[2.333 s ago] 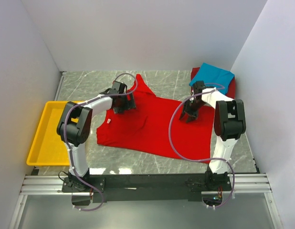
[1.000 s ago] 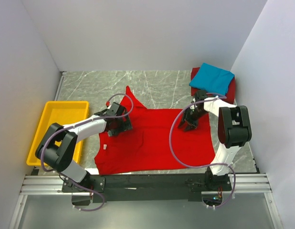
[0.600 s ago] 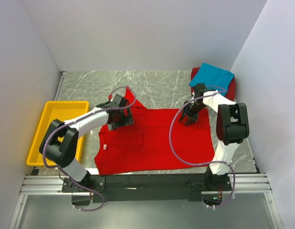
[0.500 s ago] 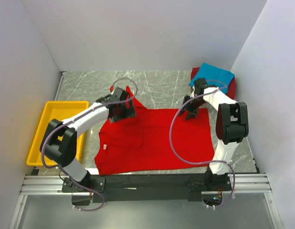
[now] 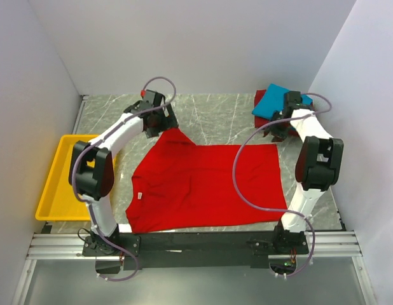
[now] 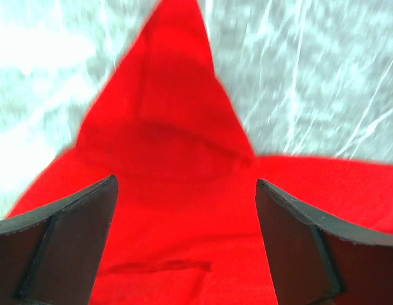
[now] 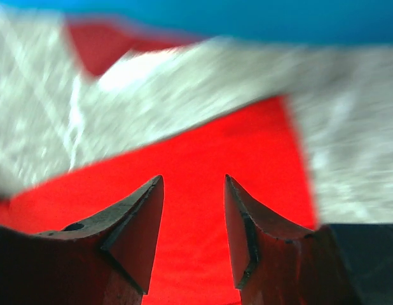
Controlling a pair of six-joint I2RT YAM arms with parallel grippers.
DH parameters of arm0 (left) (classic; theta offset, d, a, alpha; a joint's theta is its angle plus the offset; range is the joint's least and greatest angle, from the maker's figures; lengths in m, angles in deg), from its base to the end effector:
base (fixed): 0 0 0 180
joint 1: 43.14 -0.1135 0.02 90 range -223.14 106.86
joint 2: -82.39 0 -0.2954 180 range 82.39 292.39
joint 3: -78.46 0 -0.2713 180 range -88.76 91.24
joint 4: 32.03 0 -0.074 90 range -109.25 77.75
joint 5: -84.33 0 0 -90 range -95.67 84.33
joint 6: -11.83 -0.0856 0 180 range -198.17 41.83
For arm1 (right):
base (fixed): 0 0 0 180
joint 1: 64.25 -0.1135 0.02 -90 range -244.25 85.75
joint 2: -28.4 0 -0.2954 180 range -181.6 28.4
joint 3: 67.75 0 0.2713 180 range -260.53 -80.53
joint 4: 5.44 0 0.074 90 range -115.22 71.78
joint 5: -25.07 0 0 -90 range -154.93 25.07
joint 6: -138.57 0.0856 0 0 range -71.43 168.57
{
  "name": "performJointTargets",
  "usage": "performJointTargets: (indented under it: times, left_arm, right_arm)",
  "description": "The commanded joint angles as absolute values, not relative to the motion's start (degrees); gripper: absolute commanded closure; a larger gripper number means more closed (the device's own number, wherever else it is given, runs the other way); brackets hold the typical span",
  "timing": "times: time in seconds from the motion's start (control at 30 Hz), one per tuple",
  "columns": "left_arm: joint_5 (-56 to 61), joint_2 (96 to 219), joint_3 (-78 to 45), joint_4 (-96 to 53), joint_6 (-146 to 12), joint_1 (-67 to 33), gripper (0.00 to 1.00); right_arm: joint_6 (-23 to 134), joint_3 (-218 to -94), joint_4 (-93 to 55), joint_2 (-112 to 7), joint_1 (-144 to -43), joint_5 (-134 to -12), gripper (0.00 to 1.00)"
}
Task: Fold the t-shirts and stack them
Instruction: Fold the tshirt
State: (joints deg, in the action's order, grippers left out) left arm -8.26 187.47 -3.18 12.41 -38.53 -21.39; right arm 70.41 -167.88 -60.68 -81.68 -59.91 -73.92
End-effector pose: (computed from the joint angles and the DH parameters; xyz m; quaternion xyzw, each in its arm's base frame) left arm 0.4346 -0.1692 0.2427 -0.1540 0.9302 -0.1514 0.2967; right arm 0.4549 -0.0211 0.2002 0.2041 0.9522 0.1082 0.2000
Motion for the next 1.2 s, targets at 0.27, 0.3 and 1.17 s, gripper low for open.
performJointTargets:
  times: [0.27,0.3,1.17]
  left_arm:
    - [-2.16,192.87,8.53,10.02,-38.62,-25.39,0.07]
    - [-1.89,193.39,8.53,9.67,-38.44,-25.48,0.07]
    - [2.33,204.64,16.53,10.19,-38.09,-28.99,0.09]
  right_arm:
    - [69.67,-169.74,-54.0,-83.48,-54.76,-60.1,0.54]
    - [69.31,-169.48,-53.64,-83.48,-54.67,-59.57,0.54]
    - [69.83,-162.18,-48.8,-86.82,-54.32,-63.52,0.57]
